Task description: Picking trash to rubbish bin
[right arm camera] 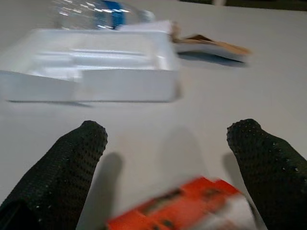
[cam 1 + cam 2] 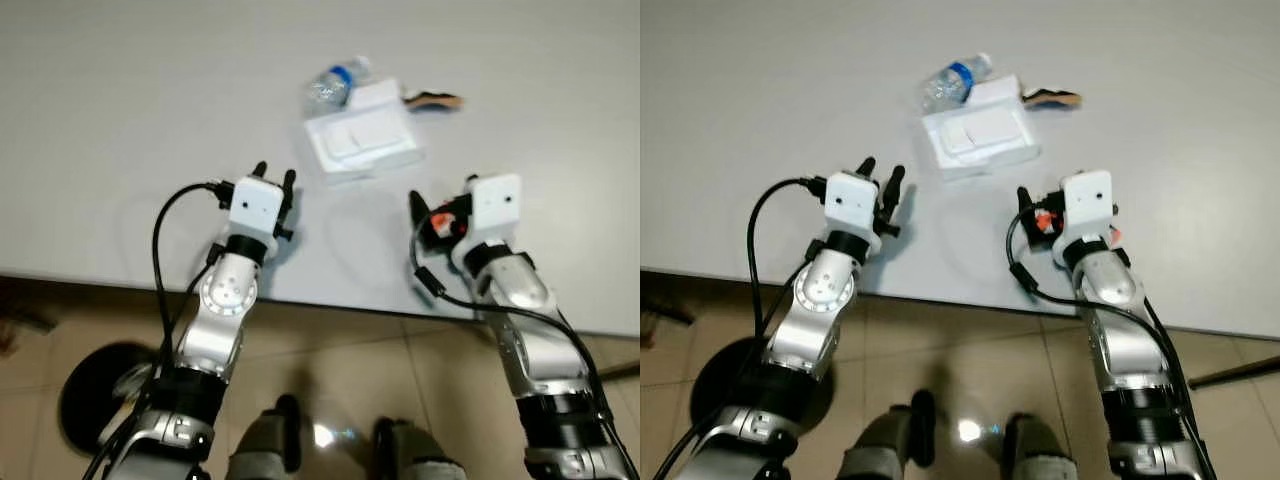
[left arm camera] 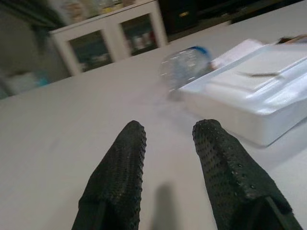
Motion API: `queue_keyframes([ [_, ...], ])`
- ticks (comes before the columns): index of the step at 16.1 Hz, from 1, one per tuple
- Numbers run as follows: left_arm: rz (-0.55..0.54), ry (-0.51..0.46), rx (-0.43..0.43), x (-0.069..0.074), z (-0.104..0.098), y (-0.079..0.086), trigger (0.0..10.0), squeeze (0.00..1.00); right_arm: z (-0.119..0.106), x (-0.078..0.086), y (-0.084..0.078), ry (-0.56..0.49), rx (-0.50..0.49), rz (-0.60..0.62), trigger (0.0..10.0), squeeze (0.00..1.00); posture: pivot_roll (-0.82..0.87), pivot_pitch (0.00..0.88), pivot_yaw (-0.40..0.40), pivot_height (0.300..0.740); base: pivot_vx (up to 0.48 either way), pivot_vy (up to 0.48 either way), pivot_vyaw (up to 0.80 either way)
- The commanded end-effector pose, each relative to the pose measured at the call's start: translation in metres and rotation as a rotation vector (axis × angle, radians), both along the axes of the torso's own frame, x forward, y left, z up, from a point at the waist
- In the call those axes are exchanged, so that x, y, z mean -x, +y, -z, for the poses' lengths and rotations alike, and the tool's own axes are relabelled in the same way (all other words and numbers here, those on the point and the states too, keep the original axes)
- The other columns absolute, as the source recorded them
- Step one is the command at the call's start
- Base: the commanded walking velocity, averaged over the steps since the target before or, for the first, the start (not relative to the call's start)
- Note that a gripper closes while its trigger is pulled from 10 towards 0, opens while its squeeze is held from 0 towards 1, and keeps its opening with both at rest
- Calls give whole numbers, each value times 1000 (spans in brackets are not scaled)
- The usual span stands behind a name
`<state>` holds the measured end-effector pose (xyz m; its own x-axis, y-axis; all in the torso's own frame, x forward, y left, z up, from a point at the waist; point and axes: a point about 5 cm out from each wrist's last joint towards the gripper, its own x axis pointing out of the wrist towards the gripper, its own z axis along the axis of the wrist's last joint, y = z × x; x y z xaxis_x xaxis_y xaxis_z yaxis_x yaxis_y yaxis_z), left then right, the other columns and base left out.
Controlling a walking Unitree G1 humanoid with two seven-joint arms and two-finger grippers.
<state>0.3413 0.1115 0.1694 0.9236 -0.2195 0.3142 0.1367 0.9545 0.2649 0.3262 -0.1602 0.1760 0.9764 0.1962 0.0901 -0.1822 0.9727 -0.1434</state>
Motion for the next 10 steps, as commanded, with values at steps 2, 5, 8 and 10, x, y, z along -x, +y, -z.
queue_keyframes([
  [2, -12, 17, -4, 2, 6, 1, 10000, 0, 3, 3, -4, 12, -7, 15, 10000, 0, 7, 243, 88, 740, 0, -279, 0],
  [5, -11, 17, -5, 2, 6, 1, 10000, 0, 4, 3, -4, 15, -8, 19, 10000, 0, 5, 246, 89, 740, 0, -296, 0],
  [8, -14, 16, -1, 2, 6, 1, 10000, 0, 4, 3, -5, 17, -9, 21, 10000, 0, 4, 252, 87, 740, 0, -272, 0],
  [10, -7, 22, 0, 1, 7, 2, 10000, 0, 4, 3, -5, 18, -12, 20, 10000, 0, 6, 257, 85, 740, 0, 0, 0],
])
